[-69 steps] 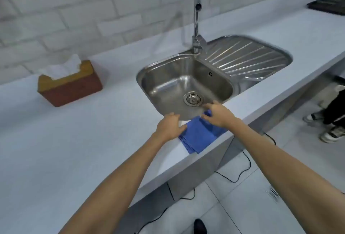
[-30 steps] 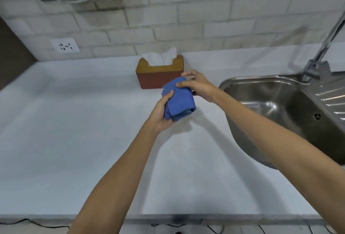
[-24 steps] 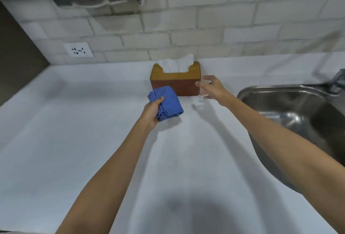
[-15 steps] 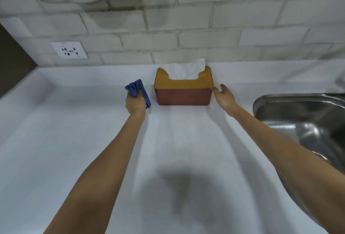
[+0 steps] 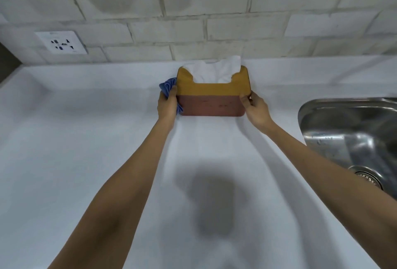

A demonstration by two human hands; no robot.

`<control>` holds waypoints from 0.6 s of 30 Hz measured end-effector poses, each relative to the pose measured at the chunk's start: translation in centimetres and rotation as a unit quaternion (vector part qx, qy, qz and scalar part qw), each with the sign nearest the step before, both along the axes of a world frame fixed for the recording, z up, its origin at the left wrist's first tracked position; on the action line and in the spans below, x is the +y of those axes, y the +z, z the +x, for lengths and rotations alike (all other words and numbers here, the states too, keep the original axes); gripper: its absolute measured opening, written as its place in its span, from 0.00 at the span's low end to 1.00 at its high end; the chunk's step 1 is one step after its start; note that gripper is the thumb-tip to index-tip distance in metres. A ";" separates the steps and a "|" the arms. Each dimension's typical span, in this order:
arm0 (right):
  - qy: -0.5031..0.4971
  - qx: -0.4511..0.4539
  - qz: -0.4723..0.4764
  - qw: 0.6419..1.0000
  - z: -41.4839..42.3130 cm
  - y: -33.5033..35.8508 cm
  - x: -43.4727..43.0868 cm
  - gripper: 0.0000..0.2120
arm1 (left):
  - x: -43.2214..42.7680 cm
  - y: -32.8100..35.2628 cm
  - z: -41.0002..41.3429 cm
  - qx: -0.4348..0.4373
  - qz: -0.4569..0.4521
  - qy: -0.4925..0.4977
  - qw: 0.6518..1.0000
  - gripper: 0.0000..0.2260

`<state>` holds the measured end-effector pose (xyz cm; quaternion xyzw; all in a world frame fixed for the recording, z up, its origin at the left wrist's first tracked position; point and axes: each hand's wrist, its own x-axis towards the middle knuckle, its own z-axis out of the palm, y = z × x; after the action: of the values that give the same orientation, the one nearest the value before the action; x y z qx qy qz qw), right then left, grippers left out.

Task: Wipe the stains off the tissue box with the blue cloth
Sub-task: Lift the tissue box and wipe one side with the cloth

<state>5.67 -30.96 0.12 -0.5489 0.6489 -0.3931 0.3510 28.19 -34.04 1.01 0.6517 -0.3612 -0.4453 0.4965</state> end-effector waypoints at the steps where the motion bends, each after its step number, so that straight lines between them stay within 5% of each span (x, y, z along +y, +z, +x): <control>1: -0.007 0.004 -0.002 1.000 -0.1 0.1 0.3 0.20 | 0.4 0.0 0.1 -0.006 -0.002 -0.005 1.000 0.17; 7: -0.042 0.009 -0.002 0.999 -1.0 1.5 3.2 0.24 | 3.4 0.7 0.4 -0.068 -0.015 0.013 0.997 0.08; 18: -0.044 -0.029 0.038 0.998 -2.7 4.6 9.4 0.25 | 9.2 3.9 1.6 -0.307 0.015 -0.004 0.951 0.19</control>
<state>2.99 -21.55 4.76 -0.4947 0.6760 -0.3991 0.3728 29.79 -24.84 4.89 0.7627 -0.4925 -0.2309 0.3499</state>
